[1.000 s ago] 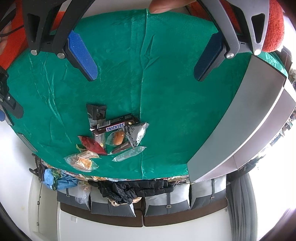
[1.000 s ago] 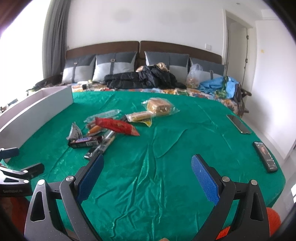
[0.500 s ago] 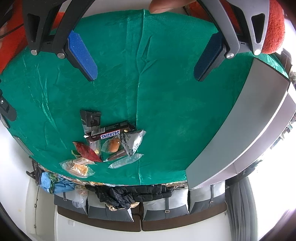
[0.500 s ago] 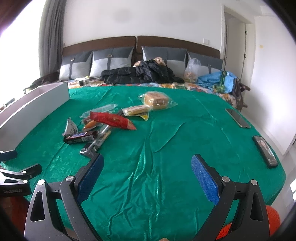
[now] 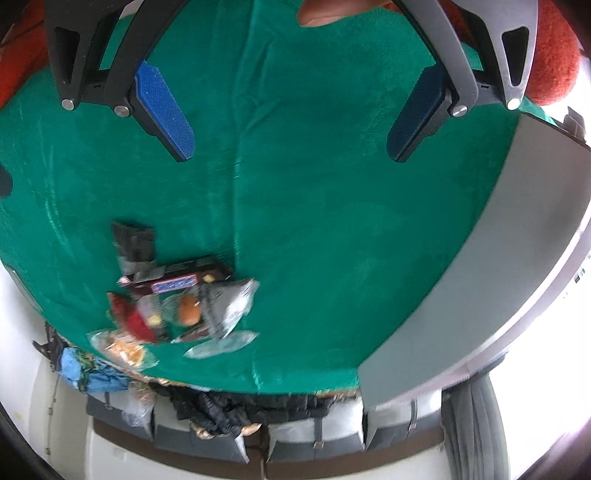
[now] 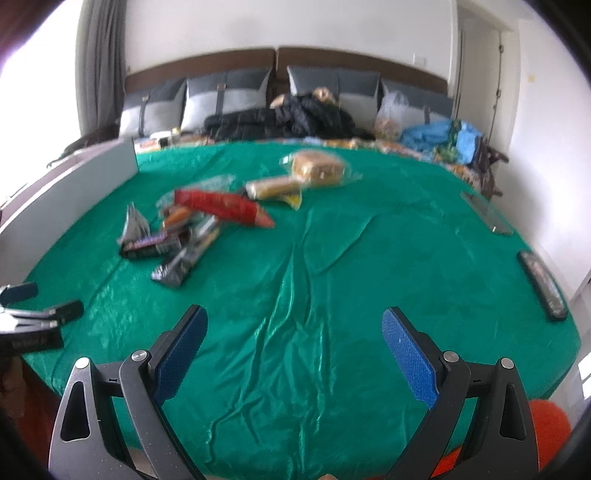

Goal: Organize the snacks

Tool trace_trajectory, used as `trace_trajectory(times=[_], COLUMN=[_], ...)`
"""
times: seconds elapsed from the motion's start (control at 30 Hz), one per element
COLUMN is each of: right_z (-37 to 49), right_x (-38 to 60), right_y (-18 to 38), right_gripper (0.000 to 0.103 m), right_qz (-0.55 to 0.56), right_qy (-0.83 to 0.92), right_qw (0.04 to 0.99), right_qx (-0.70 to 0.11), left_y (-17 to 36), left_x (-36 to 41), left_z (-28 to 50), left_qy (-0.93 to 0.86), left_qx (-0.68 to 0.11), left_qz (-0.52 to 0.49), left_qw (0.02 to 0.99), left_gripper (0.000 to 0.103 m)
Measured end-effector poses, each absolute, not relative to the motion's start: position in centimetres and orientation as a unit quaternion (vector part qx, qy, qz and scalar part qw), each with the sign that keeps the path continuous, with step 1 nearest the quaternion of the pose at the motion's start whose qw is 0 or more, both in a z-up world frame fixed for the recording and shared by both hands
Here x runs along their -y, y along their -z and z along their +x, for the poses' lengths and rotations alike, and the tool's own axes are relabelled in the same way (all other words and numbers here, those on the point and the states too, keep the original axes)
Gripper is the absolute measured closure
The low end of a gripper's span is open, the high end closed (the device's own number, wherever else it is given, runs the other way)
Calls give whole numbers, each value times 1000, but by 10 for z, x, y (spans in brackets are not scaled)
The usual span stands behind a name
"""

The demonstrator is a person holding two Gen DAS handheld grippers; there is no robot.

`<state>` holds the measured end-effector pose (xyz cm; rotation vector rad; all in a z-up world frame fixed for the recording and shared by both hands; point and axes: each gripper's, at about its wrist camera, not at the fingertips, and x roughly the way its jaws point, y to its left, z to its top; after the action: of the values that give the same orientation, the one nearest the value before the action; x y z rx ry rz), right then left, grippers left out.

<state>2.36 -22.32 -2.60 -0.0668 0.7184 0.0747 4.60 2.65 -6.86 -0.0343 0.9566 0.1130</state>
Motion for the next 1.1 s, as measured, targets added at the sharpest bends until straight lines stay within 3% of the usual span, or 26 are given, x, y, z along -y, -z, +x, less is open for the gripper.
trace_trajectory(times=[1.1], right_z=[38], right_x=[212], right_y=[75], right_gripper=[6], right_qz=[-40], right_qy=[-70], right_qw=[892], right_qx=[-445], left_y=[84], left_x=[-38], left_z=[50], left_qy=[-38], left_qx=[-485], left_qz=[-26], left_qw=[873], left_gripper=[0])
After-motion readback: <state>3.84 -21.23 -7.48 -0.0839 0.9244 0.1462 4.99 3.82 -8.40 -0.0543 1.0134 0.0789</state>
